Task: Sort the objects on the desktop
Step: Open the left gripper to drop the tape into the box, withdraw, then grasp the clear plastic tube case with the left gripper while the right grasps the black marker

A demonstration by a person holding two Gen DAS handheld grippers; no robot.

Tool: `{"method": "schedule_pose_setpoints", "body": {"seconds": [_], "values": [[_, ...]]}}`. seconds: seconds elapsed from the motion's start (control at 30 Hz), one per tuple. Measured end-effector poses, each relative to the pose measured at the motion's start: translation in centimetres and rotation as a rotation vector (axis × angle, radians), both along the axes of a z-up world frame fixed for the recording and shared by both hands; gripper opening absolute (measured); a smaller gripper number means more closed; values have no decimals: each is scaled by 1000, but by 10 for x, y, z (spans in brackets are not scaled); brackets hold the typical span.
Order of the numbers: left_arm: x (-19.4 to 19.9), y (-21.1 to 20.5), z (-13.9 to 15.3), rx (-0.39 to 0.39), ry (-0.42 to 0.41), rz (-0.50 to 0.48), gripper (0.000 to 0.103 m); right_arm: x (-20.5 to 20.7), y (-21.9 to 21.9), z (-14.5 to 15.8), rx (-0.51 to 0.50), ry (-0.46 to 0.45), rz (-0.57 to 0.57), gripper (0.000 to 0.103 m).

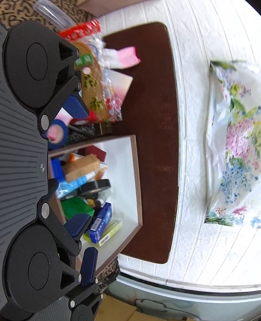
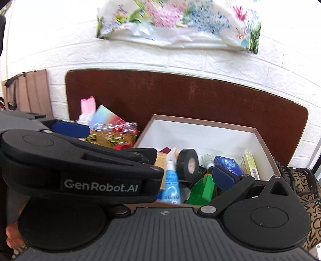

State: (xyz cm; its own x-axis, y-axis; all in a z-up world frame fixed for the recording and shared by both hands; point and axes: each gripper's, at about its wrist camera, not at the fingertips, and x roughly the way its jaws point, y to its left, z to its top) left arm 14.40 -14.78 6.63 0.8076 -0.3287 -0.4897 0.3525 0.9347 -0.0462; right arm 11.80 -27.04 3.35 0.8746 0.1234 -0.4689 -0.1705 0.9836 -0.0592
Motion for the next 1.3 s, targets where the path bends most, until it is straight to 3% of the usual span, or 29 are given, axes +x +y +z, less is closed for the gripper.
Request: {"method": "schedule_pose_setpoints", "body": {"seconds": [0.4,0.7,0.9,1.3], "values": [[-61,37,-24,21,17,76,103,-63,32,-21,47,-34,4,103],[-87,58,-53,93,60,145,103,-92,56,-54,76,-21,16,103],[-94,75,-67,113,79,172,103,-100,71,-71,98,14,27,103],[-81,139,-76,60,116,221,103,-87,122,-82,75,41,114,103]]}}
